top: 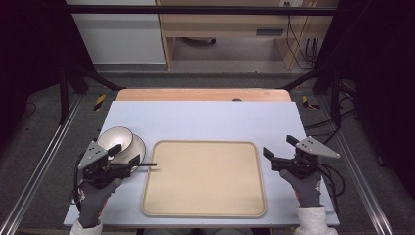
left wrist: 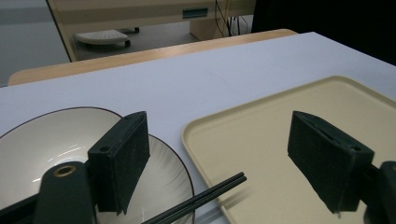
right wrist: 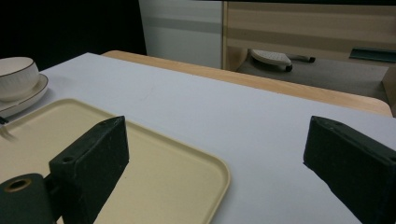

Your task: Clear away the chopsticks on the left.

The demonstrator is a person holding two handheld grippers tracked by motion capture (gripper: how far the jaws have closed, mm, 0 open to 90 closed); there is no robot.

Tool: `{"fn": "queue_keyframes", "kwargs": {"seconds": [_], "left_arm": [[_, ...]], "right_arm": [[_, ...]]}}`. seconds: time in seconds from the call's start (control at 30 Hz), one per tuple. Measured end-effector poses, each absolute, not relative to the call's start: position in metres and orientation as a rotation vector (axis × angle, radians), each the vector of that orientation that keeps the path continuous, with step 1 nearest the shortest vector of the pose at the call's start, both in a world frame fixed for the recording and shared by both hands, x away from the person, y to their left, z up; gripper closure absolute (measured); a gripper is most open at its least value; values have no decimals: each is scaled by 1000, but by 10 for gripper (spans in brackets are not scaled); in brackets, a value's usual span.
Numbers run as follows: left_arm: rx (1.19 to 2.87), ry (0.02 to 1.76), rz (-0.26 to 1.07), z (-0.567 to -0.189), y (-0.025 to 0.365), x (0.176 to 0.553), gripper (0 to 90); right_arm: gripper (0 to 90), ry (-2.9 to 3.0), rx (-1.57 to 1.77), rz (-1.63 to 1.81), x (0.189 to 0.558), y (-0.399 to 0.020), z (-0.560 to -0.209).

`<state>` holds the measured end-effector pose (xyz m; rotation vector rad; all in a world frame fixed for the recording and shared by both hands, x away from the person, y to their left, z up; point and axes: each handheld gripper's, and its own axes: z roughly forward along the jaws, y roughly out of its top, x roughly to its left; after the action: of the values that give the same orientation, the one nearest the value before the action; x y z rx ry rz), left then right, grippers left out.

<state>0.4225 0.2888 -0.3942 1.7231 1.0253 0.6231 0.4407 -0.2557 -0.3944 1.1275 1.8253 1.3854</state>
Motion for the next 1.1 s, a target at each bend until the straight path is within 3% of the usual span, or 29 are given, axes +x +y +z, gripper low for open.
{"fn": "queue_keyframes", "kwargs": {"seconds": [0.87, 1.1], "left_arm": [[1827, 1083, 600, -413, 340, 391, 210], [1882, 1108, 602, -423, 351, 397, 278]], "right_arm": [[65, 1868, 1084, 1332, 433, -238, -384], [64, 1873, 1085, 1330, 433, -237, -383]]}}
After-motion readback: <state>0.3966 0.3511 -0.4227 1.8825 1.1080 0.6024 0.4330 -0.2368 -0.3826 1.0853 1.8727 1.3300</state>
